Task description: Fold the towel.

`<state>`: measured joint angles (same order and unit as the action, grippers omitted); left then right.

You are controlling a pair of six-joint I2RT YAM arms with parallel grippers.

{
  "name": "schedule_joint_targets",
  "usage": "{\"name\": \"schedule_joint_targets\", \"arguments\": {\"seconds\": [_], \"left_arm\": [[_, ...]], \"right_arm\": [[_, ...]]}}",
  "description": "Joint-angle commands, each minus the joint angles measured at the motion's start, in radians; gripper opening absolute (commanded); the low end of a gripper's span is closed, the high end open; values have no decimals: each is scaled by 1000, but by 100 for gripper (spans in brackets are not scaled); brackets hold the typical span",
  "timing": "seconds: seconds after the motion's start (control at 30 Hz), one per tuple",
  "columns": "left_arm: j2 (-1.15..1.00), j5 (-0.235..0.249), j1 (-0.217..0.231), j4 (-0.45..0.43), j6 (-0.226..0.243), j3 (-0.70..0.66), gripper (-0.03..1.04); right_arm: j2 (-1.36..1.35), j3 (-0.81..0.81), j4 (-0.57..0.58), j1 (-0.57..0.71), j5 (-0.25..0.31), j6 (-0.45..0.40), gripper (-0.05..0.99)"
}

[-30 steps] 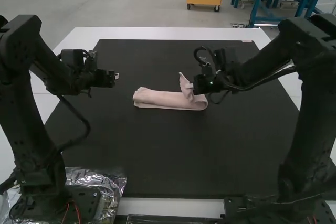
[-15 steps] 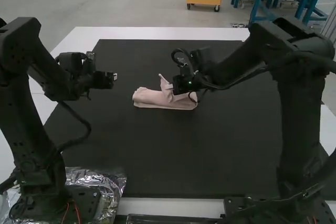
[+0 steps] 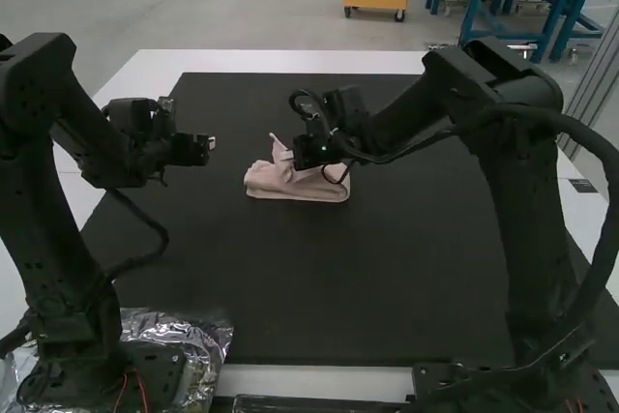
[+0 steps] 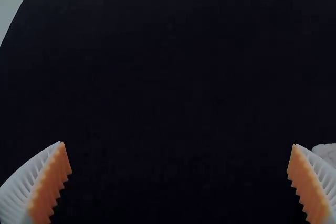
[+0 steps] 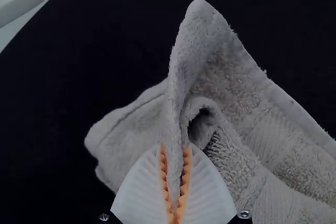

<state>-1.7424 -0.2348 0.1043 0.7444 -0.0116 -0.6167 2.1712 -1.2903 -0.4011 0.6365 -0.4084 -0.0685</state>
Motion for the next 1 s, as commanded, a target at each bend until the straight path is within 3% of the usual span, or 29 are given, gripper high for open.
{"name": "schedule_joint_targets", "arguments": {"seconds": [0.0,0.1,0.23,0.33,0.37,0.4,0.47,0.53,0.63,0.73,0.9,0.97], "left_arm": [[20,5,0,4,5,6,97],[20,5,0,3,5,6,97],[26,5,2,0,2,11,97],[35,5,2,12,1,18,97],[37,5,0,13,1,20,97],[38,5,-2,13,1,20,97],[41,6,-3,13,1,20,97],[44,8,-3,12,1,20,97],[46,29,-5,16,4,25,97],[47,160,-23,52,39,35,97],[83,370,-86,148,41,72,97],[103,411,-106,179,44,87,97]], "right_arm": [[13,-49,-5,28,-46,-68,7],[16,-61,-13,42,-81,-126,30],[7,-76,-12,60,-95,-126,57],[-34,-69,-13,49,-84,-120,58],[-54,-56,-16,45,-78,-119,55],[-71,-44,-31,35,-75,-119,43],[-106,3,-127,15,-50,-113,-2],[-119,31,-206,3,-50,-122,-3],[-106,55,-209,-4,-49,-91,-3],[-83,95,-255,-8,-49,-86,-3],[-33,141,-329,-8,-50,-83,-3],[-13,158,-369,-9,-50,-85,-3]]}}
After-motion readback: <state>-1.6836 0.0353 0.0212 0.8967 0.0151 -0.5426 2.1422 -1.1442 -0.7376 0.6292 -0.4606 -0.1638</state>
